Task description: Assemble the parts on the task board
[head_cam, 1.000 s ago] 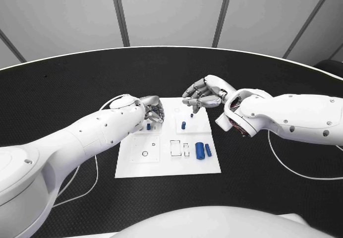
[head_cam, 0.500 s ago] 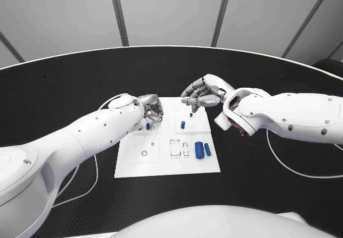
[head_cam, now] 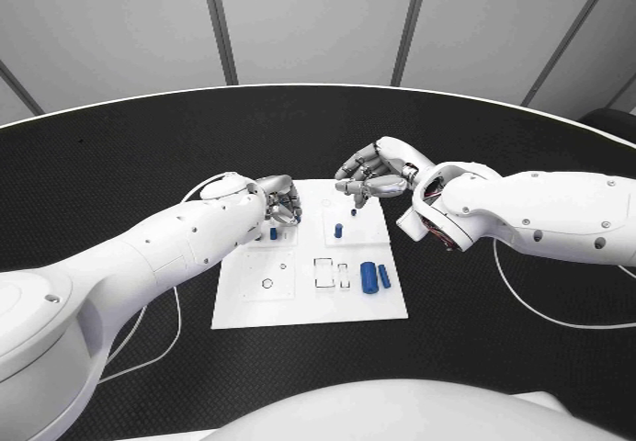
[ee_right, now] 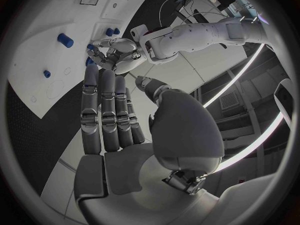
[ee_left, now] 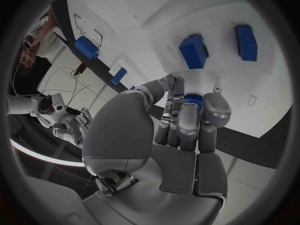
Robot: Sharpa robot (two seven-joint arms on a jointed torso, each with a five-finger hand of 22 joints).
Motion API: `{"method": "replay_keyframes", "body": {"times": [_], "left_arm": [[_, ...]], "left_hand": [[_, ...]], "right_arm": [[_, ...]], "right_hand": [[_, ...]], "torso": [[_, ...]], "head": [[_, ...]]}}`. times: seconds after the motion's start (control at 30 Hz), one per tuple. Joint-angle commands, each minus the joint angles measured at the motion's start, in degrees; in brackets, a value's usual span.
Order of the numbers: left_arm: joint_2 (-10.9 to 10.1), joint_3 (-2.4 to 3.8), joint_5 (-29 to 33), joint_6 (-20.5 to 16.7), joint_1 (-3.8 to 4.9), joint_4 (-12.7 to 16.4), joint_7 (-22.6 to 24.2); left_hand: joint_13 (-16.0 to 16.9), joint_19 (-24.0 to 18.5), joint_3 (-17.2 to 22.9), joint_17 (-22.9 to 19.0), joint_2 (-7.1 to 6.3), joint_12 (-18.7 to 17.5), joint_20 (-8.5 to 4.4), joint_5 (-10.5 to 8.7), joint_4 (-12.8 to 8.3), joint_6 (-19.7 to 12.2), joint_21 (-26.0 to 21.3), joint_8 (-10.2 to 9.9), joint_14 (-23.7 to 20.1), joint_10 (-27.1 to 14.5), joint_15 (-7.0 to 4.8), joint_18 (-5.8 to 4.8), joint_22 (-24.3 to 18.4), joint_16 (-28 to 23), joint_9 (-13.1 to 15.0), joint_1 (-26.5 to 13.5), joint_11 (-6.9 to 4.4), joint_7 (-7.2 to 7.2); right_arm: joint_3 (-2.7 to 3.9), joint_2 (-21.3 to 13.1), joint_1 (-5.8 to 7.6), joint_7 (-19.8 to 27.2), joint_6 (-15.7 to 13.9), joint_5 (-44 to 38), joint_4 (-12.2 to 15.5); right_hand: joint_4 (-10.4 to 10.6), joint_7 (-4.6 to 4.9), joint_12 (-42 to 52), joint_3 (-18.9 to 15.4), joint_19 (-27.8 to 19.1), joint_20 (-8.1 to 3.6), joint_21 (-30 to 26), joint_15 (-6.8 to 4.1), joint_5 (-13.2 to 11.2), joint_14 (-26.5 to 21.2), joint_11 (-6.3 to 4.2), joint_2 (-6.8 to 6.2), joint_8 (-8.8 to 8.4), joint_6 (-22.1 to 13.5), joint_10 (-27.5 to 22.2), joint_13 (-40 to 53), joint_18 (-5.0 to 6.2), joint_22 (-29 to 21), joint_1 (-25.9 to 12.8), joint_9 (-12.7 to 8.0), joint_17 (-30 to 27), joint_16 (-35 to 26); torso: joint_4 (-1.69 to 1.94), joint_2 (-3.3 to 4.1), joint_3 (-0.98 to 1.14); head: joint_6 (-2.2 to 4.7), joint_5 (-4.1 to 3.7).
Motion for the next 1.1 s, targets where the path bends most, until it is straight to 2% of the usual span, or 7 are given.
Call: {"method": "replay_keyframes", "body": {"times": [0.03,0.77,1.1], "left_arm": [[0.07,0.0,0.0,0.14,-0.01,-0.04,-0.06],[0.54,-0.01,0.0,0.48,-0.03,-0.25,-0.28],[0.77,-0.01,0.0,0.79,-0.04,-0.67,-0.43]], "left_hand": [[0.01,0.23,0.04,0.11,-0.37,-0.3,-0.02,-0.2,0.01,0.07,0.1,-0.15,0.02,0.34,-0.3,-0.7,-0.13,-0.28,0.08,-0.53,0.03,0.04],[0.04,0.16,-0.13,0.54,-0.59,-0.52,-0.02,-0.2,0.09,-0.18,0.06,-0.41,0.07,0.26,-0.24,-0.69,-0.19,-0.19,0.05,-0.93,0.1,0.12],[0.15,0.16,-0.66,0.48,-1.19,-0.77,0.01,-0.18,0.25,-0.81,0.09,-0.97,0.02,0.29,-0.21,-0.7,-0.14,-0.21,-0.05,-1.69,0.11,0.1]], "right_arm": [[0.0,0.0,0.0,-0.01,0.0,0.0,0.02],[0.0,0.13,0.0,-0.03,0.03,0.0,0.09],[0.0,0.15,0.0,-0.03,0.0,0.0,0.13]], "right_hand": [[-0.02,-0.13,0.28,0.31,0.16,0.03,0.25,-0.1,0.2,0.0,-0.11,0.08,0.2,-0.09,-0.47,0.05,0.14,-0.05,0.52,0.09,0.05,-0.19],[-0.02,-0.13,0.28,0.31,0.16,0.03,0.25,-0.1,0.2,0.0,-0.11,0.08,0.2,-0.09,-0.47,0.05,0.14,-0.05,0.52,0.09,0.05,-0.19],[-0.02,-0.13,0.28,0.31,0.16,0.03,0.25,-0.1,0.2,0.0,-0.11,0.08,0.2,-0.09,-0.47,0.05,0.14,-0.05,0.52,0.09,0.05,-0.19]], "torso": [[-0.01,0.03,-0.01],[0.0,-0.03,0.01],[-0.02,0.02,-0.01]], "head": [[-0.11,-0.09],[-0.54,-0.46],[-0.68,-0.64]]}}
